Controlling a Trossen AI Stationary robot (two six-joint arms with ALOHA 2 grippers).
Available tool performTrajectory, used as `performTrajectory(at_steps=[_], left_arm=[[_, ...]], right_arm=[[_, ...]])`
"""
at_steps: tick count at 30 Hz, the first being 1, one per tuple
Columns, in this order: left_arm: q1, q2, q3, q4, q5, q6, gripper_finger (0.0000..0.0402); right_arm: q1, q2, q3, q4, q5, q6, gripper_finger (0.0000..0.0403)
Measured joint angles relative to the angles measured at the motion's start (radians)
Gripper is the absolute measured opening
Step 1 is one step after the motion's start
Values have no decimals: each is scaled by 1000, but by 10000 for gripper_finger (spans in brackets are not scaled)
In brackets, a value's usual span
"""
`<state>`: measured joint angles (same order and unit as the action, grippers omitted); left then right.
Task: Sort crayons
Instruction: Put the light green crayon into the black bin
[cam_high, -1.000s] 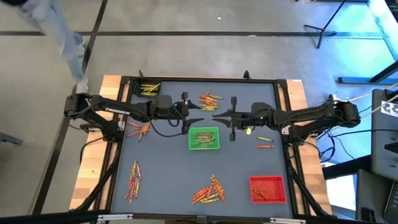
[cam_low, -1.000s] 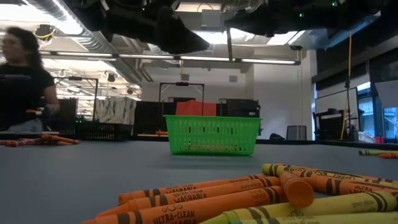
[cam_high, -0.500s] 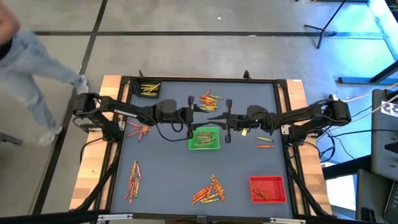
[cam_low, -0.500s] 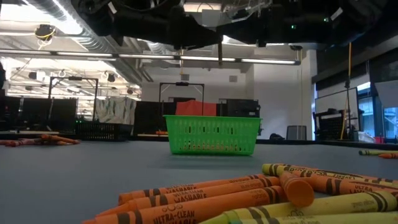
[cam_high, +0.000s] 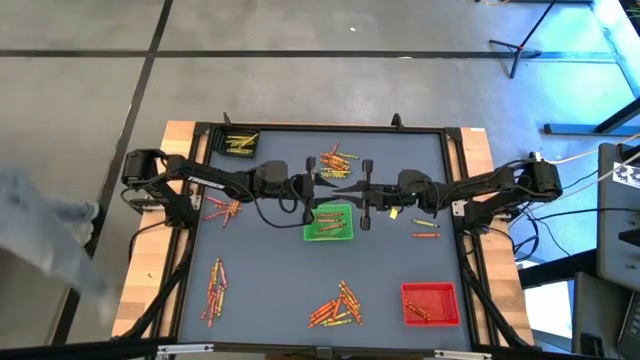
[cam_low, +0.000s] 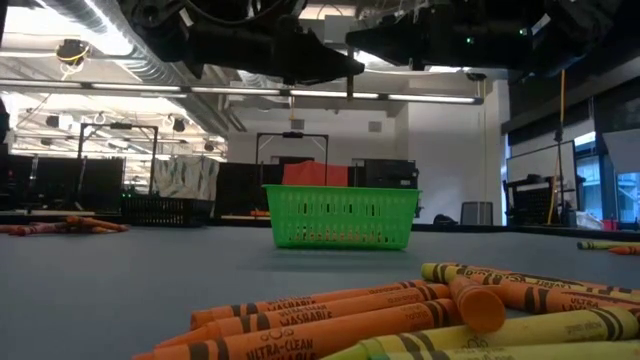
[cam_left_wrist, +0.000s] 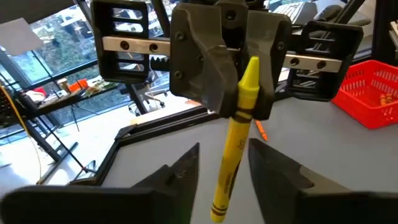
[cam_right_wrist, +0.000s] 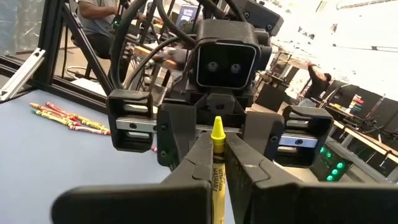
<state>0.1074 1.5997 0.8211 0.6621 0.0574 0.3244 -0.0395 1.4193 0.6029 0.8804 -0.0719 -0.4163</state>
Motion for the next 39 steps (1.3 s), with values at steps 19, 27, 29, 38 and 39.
performTrajectory(at_steps=[19,27,29,38,39], left_arm=[[-3,-54,0,-170,-277,43,13],[65,-132,1,-503,-829,149,12],[123,-142,1,-565,-878,154,12],[490,-146,0,-819,-755,158,12],[525,-146,0,-851,-736,158,12]], right_arm=[[1,-135,1,-243,105,73,194],[0,-259,1,-481,246,96,232],[0,-259,1,-483,246,97,232],[0,-259,1,-482,238,97,232],[0,-259,1,-484,238,97,232]])
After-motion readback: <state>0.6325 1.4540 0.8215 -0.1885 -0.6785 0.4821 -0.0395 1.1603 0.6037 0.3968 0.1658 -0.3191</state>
